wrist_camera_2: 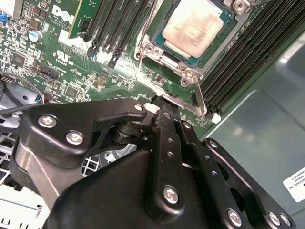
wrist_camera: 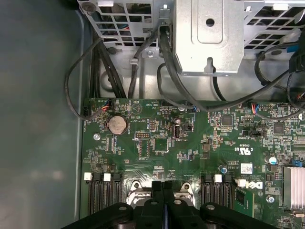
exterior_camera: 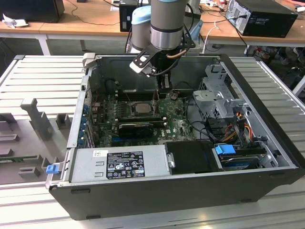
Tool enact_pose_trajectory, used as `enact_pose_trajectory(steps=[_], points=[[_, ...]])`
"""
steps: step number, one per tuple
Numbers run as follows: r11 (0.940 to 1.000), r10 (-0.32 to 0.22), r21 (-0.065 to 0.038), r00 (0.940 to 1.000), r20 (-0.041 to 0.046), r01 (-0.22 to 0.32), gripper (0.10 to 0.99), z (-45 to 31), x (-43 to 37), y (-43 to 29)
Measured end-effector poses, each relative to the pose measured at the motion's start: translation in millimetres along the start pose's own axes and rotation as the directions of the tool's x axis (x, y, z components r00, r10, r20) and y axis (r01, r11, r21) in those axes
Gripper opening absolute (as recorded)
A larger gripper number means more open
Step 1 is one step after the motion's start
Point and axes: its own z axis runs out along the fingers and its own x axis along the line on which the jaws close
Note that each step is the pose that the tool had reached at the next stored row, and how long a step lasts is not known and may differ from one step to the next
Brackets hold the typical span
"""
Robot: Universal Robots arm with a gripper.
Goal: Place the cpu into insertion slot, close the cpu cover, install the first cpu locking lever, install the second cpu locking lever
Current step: 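Close the cpu cover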
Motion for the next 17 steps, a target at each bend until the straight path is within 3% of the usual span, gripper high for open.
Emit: enact_pose_trajectory(steps=[17], points=[[1.0,0.0,0.0,1.0,-0.0001,0.0,0.106,1.7,0.2,-16.0]])
